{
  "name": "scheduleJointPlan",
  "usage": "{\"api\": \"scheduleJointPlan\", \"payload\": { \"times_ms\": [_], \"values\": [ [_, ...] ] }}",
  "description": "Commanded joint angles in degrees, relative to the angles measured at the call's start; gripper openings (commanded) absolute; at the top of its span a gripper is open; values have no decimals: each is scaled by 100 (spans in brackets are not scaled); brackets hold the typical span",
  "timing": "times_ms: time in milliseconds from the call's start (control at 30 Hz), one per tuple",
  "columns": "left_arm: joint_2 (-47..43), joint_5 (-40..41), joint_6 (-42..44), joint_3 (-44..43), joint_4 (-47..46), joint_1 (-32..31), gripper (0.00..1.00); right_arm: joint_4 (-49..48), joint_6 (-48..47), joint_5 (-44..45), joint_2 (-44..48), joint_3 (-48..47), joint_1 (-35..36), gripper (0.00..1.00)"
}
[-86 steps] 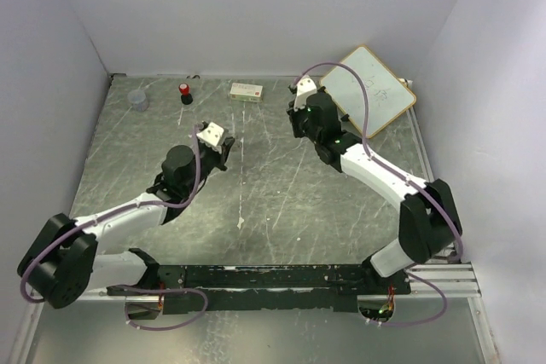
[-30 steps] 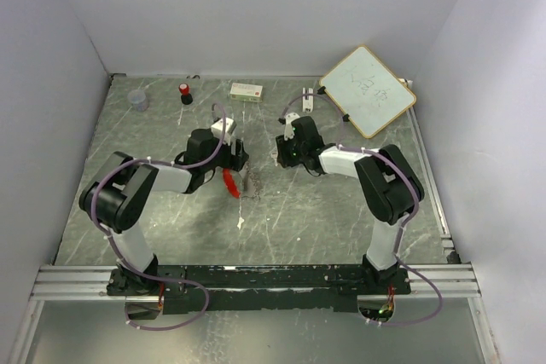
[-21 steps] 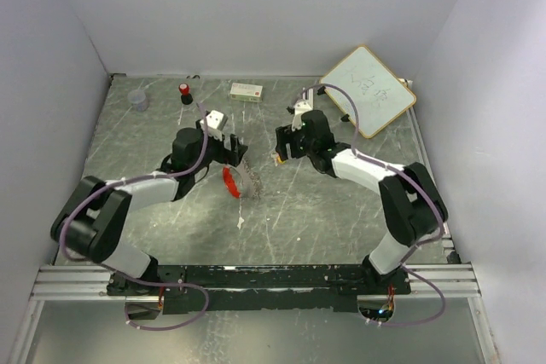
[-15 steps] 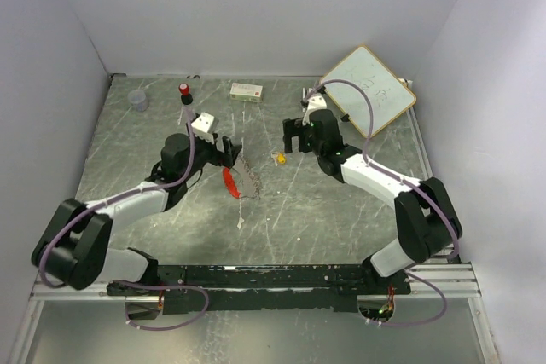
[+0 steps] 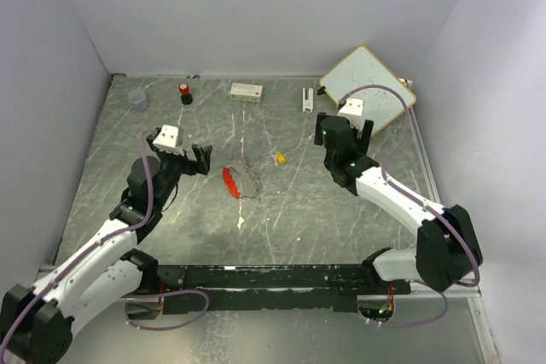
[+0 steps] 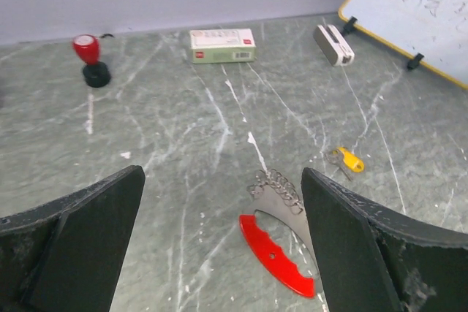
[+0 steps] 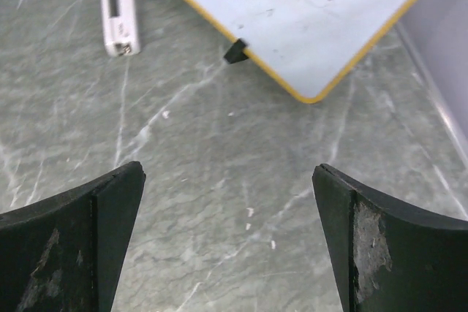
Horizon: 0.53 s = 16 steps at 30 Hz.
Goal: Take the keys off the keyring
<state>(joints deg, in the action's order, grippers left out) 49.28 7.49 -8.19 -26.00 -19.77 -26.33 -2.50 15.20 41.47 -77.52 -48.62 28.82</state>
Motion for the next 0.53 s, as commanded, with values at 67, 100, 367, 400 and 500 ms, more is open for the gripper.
{"api": "scheduleJointPlan", "payload": {
  "times_ms": [67,100,367,400,500],
  "values": [
    [-1279,750,-151,418,814,44,99,-283,79,1235,897,454,-19,100],
    [-1478,744,-208,495,813,45,99,-304,76,1322,1039,537,-17,100],
    [-2008,958,-271,570,1054,46,99,-439,-96,1555,1620,938,-21,100],
    [-1948,931,-264,543,1054,41,99,-450,-119,1510,1617,942,-21,100],
    [-1717,895,-279,461,1125,40,99,-414,-123,1431,1573,925,-24,100]
  ]
}}
